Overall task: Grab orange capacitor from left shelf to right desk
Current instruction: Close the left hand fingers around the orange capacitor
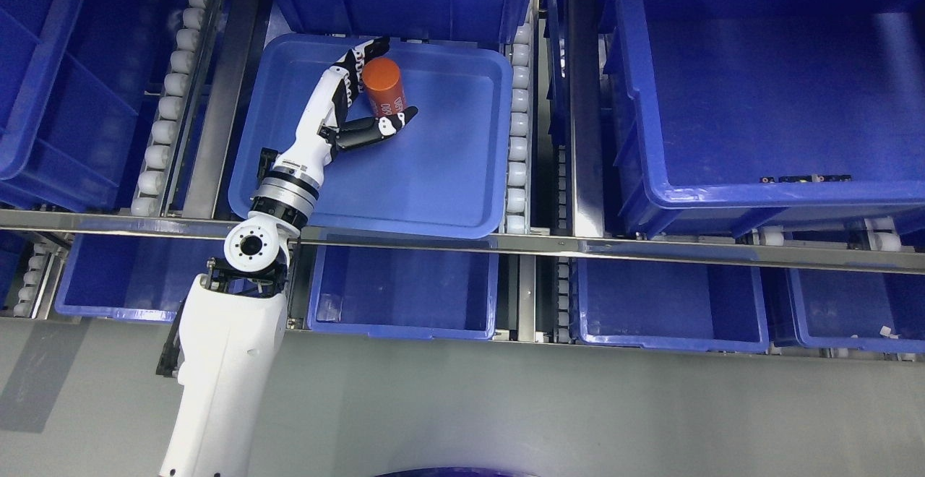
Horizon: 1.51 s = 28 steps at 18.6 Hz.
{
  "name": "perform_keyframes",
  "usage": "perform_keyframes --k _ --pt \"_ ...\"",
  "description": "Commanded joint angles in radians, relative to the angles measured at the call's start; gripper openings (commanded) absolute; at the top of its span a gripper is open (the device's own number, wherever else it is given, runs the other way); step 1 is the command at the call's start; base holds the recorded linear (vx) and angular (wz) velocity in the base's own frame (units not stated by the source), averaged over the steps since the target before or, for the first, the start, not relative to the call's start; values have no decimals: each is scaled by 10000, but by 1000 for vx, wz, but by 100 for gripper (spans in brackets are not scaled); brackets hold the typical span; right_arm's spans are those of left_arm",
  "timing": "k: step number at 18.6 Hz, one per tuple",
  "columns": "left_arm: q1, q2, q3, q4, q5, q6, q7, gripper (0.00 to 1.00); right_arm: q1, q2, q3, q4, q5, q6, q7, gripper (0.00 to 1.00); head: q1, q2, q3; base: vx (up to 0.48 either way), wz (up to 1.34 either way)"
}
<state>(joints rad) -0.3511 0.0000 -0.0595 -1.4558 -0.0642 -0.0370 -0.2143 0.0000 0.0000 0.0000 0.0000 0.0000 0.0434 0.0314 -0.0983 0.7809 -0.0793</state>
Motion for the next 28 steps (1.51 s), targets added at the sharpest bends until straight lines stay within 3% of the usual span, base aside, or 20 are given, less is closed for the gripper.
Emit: perform_keyframes --k 1,10,13,22,28 --pt "-139 175 -65 721 -18 1 -51 61 16 -175 -107 -337 0 11 8 100 0 0 0 0 0" --pt "-139 175 211 721 28 -198 -235 21 16 -175 -107 -337 0 -4 8 100 0 0 0 0 0" --pt "-155 175 426 645 166 -824 -235 1 16 -175 -107 -337 0 11 8 100 0 0 0 0 0" --pt "-308 175 396 -380 1360 -1302 -235 0 16 -175 -107 -337 0 -4 8 100 0 -1 0 0 0" --pt "-217 175 380 -1365 1884 -2235 -158 1 16 -175 -107 -337 0 11 8 100 0 0 0 0 0"
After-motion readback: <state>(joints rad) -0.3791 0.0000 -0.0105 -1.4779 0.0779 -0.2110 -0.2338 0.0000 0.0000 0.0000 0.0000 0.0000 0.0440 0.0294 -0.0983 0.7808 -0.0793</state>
